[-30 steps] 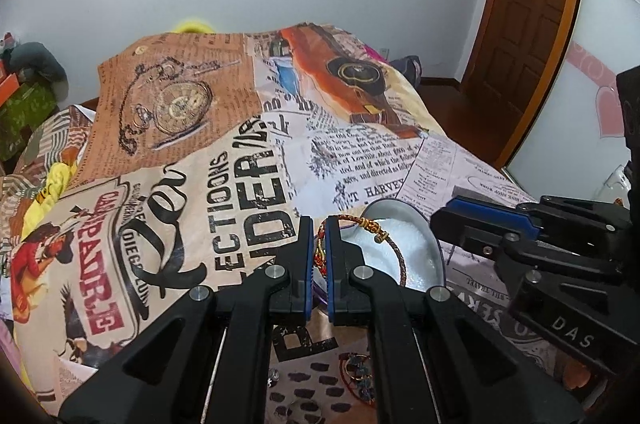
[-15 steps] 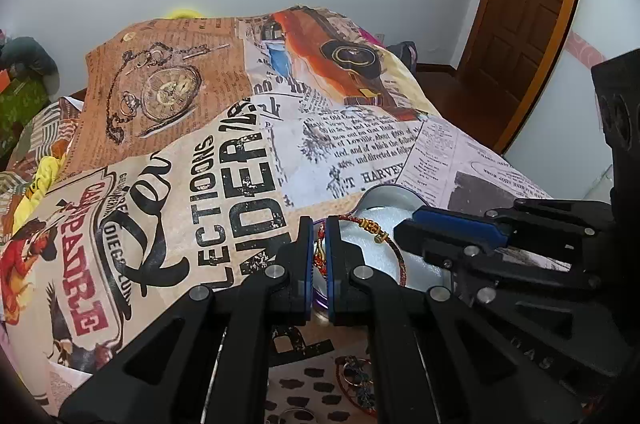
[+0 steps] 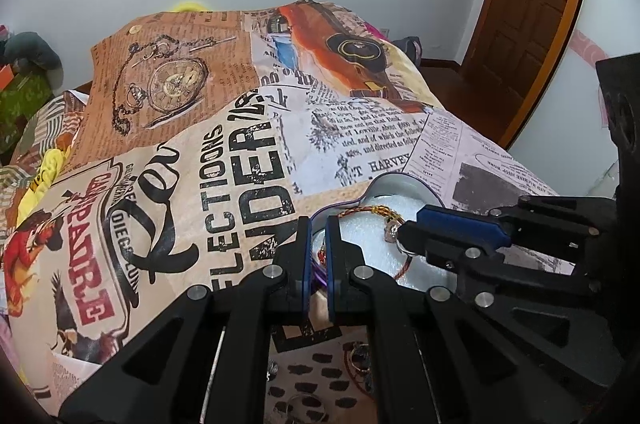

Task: Organize jewelry
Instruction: 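Open the left tool over the tin while the right tool releases its ring, then lower the left tool onto a silver ring on the bed and close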

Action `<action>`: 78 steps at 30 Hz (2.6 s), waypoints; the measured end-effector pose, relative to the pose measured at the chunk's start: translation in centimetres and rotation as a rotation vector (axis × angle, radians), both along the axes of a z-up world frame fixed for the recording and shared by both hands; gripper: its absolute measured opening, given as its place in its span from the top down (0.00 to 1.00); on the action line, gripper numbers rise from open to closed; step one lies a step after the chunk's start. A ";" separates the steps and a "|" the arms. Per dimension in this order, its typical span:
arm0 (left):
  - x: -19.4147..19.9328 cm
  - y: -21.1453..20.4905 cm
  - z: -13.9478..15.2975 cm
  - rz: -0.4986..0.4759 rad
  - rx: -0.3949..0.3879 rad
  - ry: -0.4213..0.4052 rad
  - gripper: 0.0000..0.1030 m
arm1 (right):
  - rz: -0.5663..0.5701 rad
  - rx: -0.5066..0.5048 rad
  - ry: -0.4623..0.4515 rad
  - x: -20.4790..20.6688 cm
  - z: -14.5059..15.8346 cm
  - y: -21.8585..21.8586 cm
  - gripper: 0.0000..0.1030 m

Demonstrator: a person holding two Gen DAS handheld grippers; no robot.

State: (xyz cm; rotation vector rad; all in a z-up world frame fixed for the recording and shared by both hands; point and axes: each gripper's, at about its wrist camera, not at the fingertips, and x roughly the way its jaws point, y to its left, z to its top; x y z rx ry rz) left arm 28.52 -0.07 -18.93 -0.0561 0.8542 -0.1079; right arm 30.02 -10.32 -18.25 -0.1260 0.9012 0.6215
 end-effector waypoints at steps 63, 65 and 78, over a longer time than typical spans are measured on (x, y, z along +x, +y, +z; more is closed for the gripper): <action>-10.1 1.8 -2.2 -0.037 -0.021 0.110 0.63 | -0.131 -0.043 0.040 -7.8 -0.7 -7.3 0.59; -9.8 1.6 -2.2 -0.045 -0.021 0.106 0.64 | -0.148 -0.039 0.043 -7.8 -0.7 -8.0 0.59; -8.4 1.6 -2.7 -0.047 -0.034 0.116 0.70 | -0.164 -0.037 0.054 -8.0 -1.6 -9.2 0.59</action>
